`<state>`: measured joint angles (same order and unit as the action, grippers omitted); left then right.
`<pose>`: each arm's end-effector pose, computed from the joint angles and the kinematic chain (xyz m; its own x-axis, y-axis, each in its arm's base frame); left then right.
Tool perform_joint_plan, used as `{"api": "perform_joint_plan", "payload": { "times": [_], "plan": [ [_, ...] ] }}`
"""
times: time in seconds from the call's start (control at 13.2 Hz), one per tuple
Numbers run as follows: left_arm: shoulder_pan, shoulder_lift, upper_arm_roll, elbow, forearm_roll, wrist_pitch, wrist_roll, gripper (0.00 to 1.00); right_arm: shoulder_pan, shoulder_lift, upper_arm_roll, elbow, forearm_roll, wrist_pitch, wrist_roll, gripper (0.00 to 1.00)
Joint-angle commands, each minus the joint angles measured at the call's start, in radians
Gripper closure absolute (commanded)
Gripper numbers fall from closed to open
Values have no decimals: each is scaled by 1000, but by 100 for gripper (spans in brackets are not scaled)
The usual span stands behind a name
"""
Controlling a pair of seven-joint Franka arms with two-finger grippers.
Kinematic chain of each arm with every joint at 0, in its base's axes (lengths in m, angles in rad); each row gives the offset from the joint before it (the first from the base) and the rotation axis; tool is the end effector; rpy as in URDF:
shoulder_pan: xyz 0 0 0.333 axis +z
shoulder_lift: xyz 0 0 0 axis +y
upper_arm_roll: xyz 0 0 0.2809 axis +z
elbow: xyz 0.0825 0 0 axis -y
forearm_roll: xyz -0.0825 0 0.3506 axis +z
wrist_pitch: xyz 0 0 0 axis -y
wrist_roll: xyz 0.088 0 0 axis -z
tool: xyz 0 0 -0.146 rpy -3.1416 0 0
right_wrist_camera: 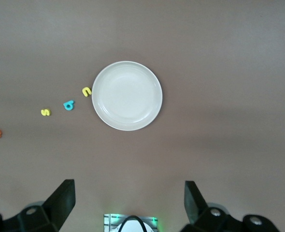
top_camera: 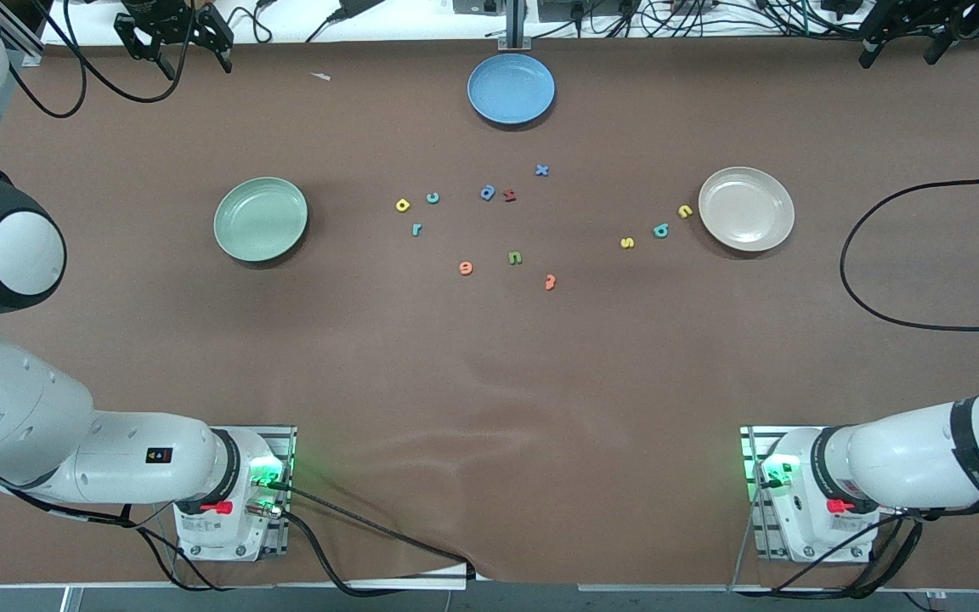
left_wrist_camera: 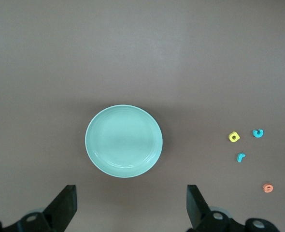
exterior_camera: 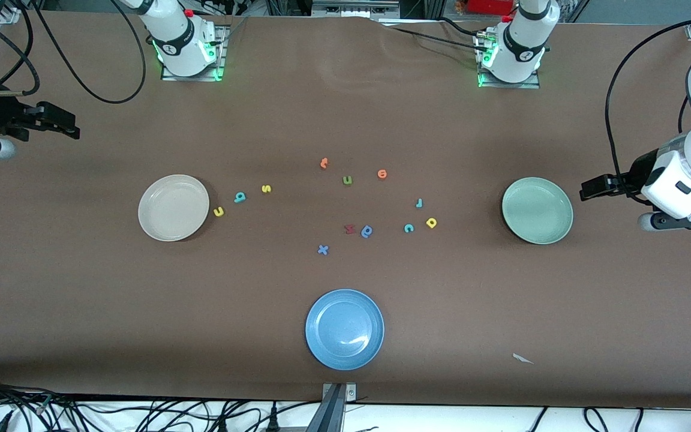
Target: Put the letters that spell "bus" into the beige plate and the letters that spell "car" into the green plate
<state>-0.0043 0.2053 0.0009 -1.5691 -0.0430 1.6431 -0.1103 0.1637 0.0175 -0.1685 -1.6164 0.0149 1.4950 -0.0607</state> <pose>0.5662 -0.0079 0.4449 0.9848 0.1097 -0.1348 0.1144 -0.9931 0.0272 0.5094 0.0004 0.5160 0.9889 0.0567 -0.1372 0.0544 -0.9983 -0.0203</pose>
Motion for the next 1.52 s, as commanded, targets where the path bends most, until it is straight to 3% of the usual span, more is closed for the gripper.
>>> {"api": "perform_joint_plan", "payload": {
  "times": [0.0,0.68,0.76,0.99,1.29,1.44],
  "plan": [
    [3,-7,-2,-12,-8,10,9,0,-1,-2,0,7,49,31,-7,0],
    [3,-6,-2,-12,-17,9,9,0,1,-2,4,9,56,36,-10,0],
    [3,-6,-2,-12,-17,10,6,0,-13,-1,15,7,56,60,-13,0],
    [-5,5,-4,-12,-23,10,-26,0,-182,15,179,7,54,77,-24,0],
    [-63,31,-4,-12,-46,18,-187,0,-181,51,178,7,48,67,-25,0],
    [-100,46,-4,-12,-46,27,-276,0,-106,99,181,-6,2,62,-19,0]
  ]
}}
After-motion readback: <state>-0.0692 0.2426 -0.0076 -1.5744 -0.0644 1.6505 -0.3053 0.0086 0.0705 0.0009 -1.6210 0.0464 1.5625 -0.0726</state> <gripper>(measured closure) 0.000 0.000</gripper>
